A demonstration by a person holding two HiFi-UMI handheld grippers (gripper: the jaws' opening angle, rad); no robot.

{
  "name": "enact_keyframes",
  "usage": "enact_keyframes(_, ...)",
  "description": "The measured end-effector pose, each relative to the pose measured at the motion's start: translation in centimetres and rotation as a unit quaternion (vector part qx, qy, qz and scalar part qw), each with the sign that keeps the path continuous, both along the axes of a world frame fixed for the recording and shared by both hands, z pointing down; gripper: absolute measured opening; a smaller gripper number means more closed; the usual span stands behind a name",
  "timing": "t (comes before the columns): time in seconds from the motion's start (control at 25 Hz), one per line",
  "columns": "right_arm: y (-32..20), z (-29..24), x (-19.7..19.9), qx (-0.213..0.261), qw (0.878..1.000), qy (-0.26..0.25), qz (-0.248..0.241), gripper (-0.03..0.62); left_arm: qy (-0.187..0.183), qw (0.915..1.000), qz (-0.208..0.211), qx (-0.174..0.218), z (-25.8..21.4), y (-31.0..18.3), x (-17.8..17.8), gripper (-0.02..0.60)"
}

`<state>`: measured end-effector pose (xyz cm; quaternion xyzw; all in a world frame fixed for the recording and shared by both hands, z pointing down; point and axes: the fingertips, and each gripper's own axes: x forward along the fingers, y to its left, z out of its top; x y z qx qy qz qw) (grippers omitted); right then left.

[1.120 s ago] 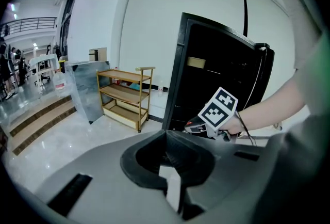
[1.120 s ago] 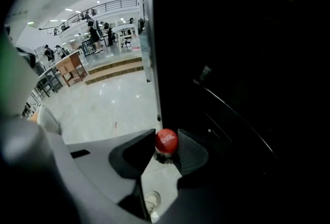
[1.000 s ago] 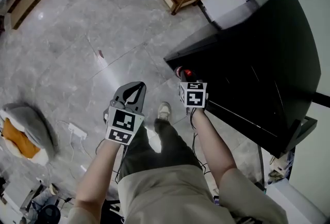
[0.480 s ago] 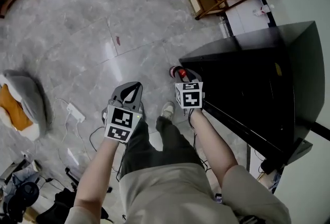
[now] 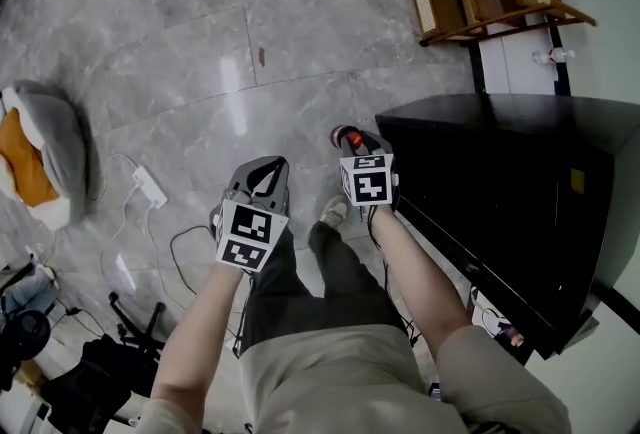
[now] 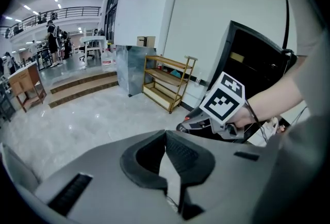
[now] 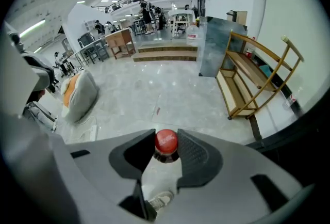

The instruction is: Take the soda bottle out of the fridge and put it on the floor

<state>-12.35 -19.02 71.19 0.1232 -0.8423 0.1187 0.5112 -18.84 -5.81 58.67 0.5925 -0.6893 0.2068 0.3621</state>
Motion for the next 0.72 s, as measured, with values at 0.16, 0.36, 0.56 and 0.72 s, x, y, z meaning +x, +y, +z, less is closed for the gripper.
enact_keyframes(0.16, 1.3, 3.4, -1.7, 0.003, 1.000, 0.011, -0.022, 0.113, 0.010, 0.9999, -0.008, -0.008, 4.0, 0.7, -1.2, 0.006)
enact_keyframes(0.36, 2.9, 8.6, -2.2, -0.024, 0.999, 0.035, -0.022, 0.114, 0.030, 0.9993, -0.005, -0.020, 9.8, 1.4, -1.7, 0.006)
enact_keyframes(0.56, 3.7, 13.7, -3.0, -0.035, 0.998, 0.045, -0.015, 0.114, 0.040, 0.9986, 0.005, -0.035, 16.3, 1.8, -2.2, 0.006)
enact_keyframes(0.72, 4.8, 17.7, -3.1, -0.031, 0.998, 0.059, -0.020, 0.114, 0.054, 0.9975, 0.000, -0.046, 21.3, 2.7, -2.1, 0.006)
